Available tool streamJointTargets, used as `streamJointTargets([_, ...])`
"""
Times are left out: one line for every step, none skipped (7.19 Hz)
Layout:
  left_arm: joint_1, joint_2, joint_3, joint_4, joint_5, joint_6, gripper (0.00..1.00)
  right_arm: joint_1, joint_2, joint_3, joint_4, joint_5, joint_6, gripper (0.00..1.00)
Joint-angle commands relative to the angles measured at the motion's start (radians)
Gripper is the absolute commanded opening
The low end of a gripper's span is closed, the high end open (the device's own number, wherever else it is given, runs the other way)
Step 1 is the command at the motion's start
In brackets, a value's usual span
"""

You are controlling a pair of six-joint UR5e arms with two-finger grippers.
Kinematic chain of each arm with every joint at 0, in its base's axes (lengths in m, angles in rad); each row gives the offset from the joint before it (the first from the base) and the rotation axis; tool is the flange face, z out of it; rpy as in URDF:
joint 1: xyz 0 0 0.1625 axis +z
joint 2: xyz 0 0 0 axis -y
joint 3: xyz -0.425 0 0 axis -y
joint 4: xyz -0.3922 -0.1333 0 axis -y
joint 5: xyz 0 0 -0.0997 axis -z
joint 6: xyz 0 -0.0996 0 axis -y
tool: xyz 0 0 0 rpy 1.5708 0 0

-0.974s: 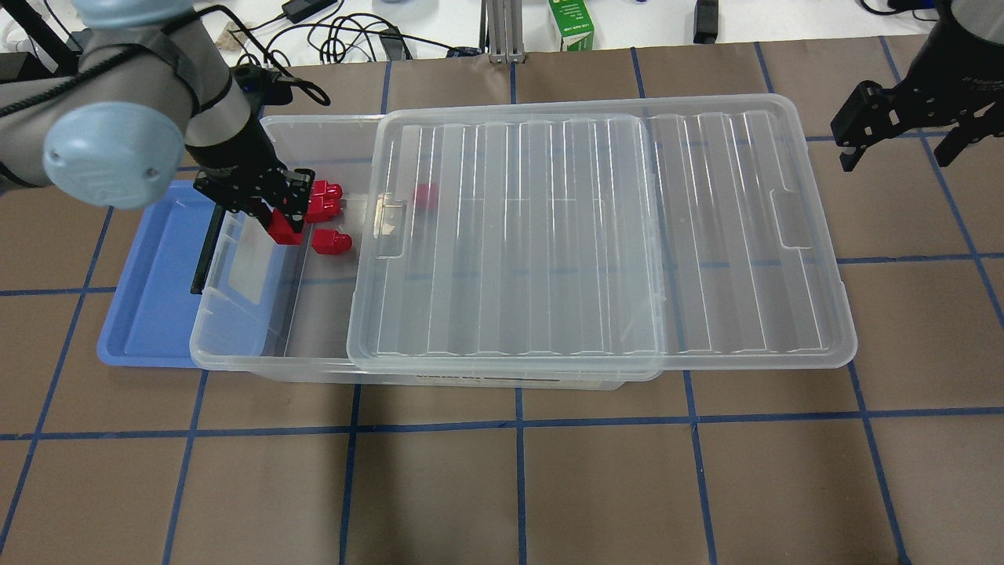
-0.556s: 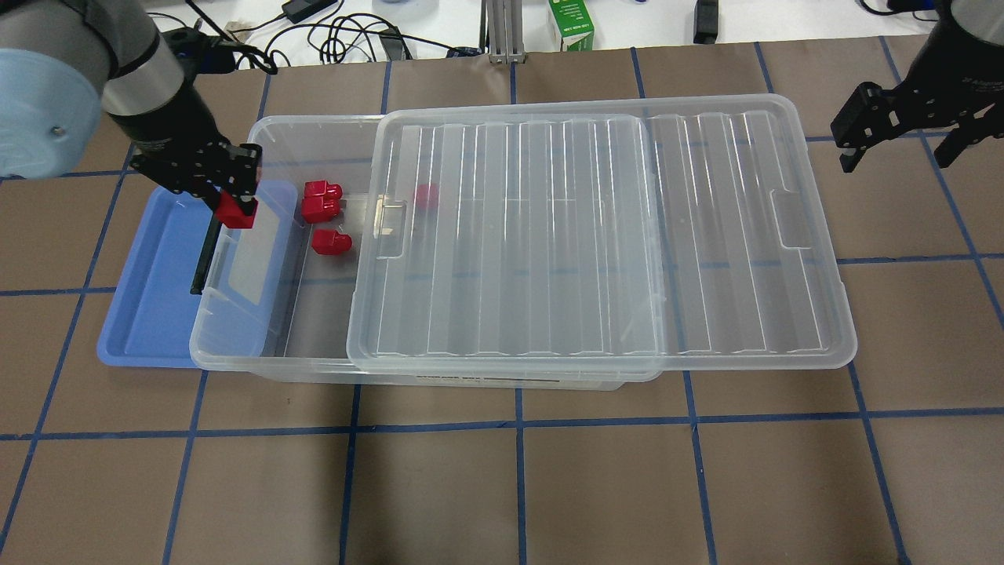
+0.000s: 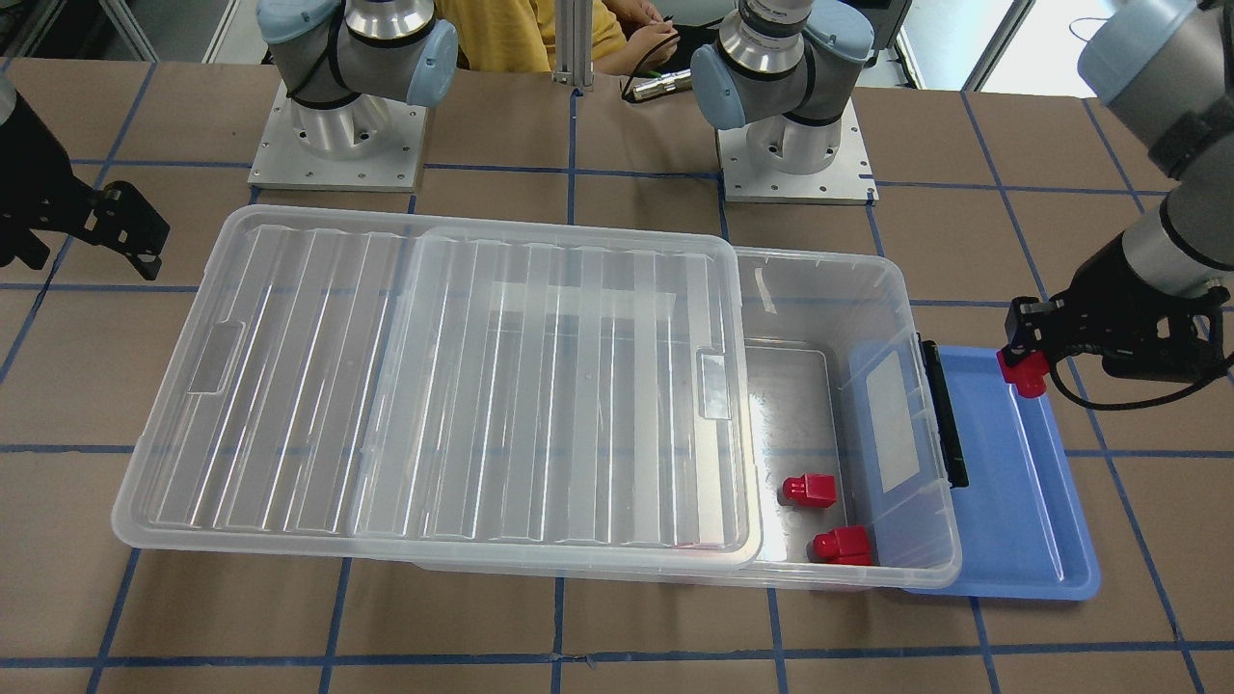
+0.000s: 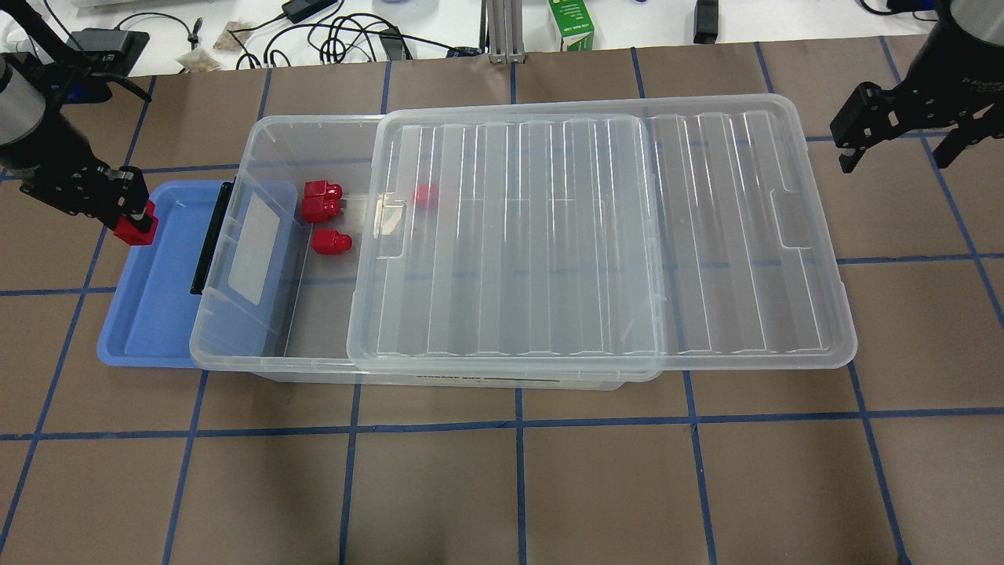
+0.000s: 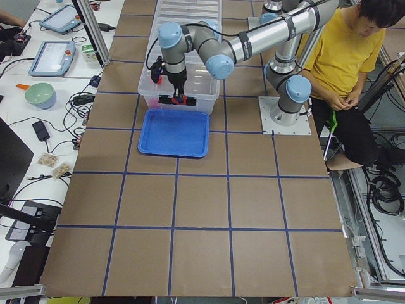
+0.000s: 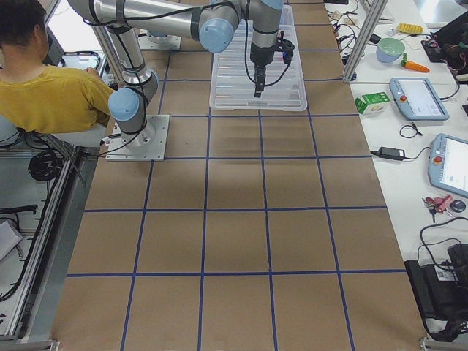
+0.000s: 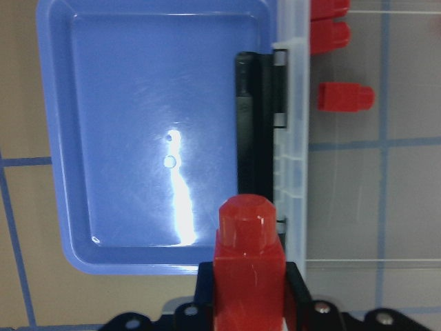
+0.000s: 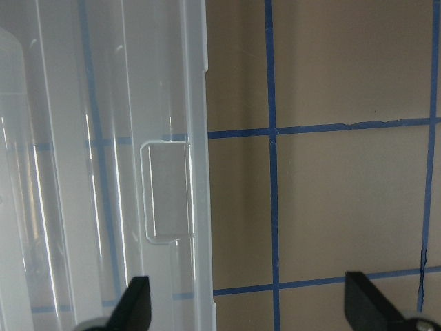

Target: Place red block in blue tray from box

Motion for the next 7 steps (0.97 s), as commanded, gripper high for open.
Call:
streamJointTargets([0.021, -0.091, -0.110, 0.246, 0.001, 0.014, 0.00, 0.001, -0.003, -0.001, 0.000, 0.006, 0.000, 1.00])
streamJointTargets([0.022, -0.125, -0.121, 0.293, 0.003, 0.014, 0.00, 0.001, -0.003, -0.001, 0.000, 0.007, -0.001, 1.00])
streamJointTargets([0.024, -0.149, -0.129, 0.298, 0.003, 0.011, 0.00, 0.003, -0.004, -0.001, 0.000, 0.007, -0.001, 1.00])
streamJointTargets([0.024, -0.165, -0.130, 0.310, 0.004, 0.014, 0.00, 0.003, -0.004, -0.001, 0.000, 0.003, -0.001, 1.00])
streamJointTargets([0.026, -0.177, -0.134, 0.312, 0.009, 0.016, 0.04, 0.003, -0.006, -0.001, 0.000, 0.003, -0.001, 1.00])
streamJointTargets([0.029, -0.186, -0.134, 0.306, 0.011, 0.019, 0.66, 0.003, -0.004, -0.001, 0.000, -0.002, -0.003, 1.00])
streamJointTargets([0.030, -0.187, -0.120, 0.298, 0.014, 0.019, 0.95, 0.001, -0.004, -0.001, 0.000, -0.002, -0.003, 1.00])
